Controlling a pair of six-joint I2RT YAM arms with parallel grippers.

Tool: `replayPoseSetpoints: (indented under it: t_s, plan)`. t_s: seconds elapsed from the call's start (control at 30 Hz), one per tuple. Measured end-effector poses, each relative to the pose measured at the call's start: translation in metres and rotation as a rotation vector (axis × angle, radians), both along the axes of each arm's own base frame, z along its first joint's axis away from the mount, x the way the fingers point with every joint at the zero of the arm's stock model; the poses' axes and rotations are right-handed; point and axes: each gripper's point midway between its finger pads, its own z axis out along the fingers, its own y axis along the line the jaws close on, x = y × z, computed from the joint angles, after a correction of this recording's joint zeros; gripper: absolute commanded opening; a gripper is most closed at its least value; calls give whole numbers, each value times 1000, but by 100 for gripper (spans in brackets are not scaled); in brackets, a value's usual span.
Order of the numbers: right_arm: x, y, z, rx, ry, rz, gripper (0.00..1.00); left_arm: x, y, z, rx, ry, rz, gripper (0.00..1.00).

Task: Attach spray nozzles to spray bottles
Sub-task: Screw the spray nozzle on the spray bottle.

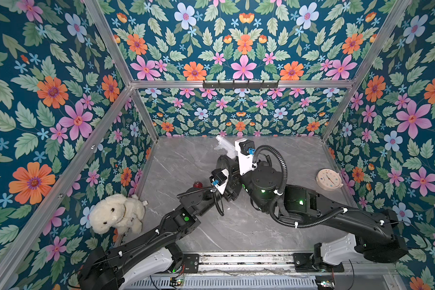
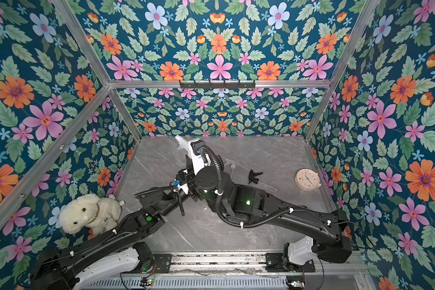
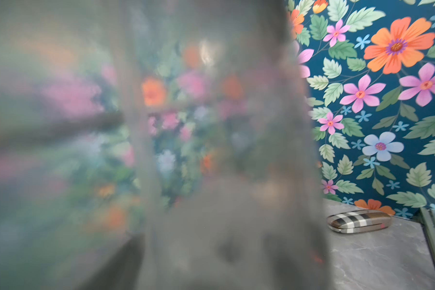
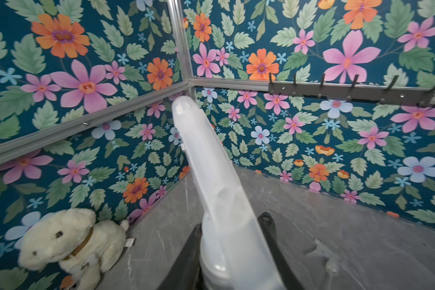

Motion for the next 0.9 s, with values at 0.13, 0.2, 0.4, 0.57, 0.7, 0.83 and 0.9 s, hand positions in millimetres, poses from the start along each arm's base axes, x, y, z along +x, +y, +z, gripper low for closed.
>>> replayPoseSetpoints:
  t_s: [0.13,0.2,0.4,0.57,0.7,0.83,0.9]
  plan:
    - [-2,-3,1,-2,-27,4,52,1,0,-5,17,8,7,0]
    - [-9,-4,3,-2,-41,50,56,-1,0,-4,16,2,-3,0]
    - [-37,-11,15,10,-79,239,65,-6,-1,6,-19,-24,-22,0]
    - [-72,-32,18,5,-92,428,65,-8,4,19,-52,-47,-19,0]
    - [-69,-70,38,45,-106,493,56,-16,4,26,-63,-67,-55,0]
    - [-51,-95,44,86,-60,601,58,-33,1,33,-64,-98,-147,0]
    - [-51,-96,46,101,-34,690,59,-42,-2,34,-66,-103,-211,0]
